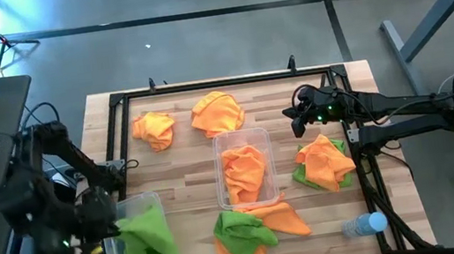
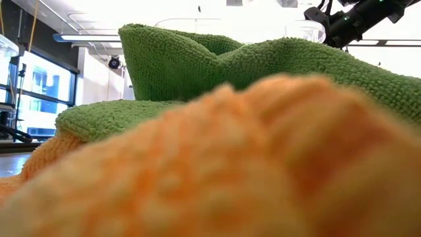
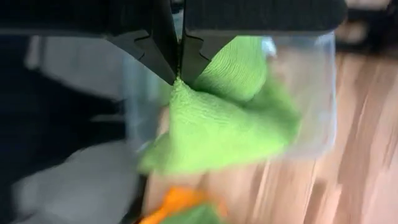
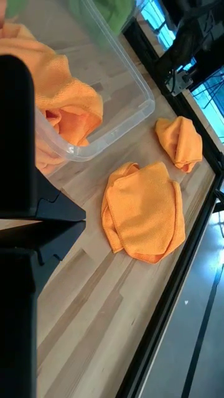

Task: Sort microfiber towel by color & place in baskets
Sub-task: Put the top green microfiber cloth into the left transparent bin, then put the yellow microfiber towel into the right transparent bin

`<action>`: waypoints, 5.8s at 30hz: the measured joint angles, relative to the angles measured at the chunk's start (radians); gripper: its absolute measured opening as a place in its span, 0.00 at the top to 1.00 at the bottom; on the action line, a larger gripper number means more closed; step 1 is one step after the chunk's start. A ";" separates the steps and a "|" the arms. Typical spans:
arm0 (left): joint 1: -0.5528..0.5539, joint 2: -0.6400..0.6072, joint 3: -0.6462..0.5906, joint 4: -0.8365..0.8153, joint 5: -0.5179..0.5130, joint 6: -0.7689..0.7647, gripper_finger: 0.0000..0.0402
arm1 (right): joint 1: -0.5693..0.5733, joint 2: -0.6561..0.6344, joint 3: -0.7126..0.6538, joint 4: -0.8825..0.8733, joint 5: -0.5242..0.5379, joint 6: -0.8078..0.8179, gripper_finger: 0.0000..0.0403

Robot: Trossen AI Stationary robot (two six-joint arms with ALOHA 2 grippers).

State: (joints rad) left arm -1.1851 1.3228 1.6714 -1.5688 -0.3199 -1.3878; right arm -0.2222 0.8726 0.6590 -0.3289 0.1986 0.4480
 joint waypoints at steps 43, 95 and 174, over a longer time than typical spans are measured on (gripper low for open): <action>-0.008 0.118 -0.955 0.952 0.350 -0.086 1.00 | 0.000 0.000 0.000 -0.085 -0.011 0.113 1.00; 0.015 -0.104 -0.965 0.919 0.341 -0.125 0.85 | 0.000 0.000 0.000 -0.080 -0.010 0.129 1.00; -0.019 -0.038 -0.381 0.085 -0.103 -0.023 1.00 | 0.000 0.051 0.000 -0.004 0.038 0.201 1.00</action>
State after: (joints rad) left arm -1.2041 1.2845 1.2903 -1.4840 -0.4227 -1.4106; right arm -0.2222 0.9240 0.6586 -0.3327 0.2367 0.6486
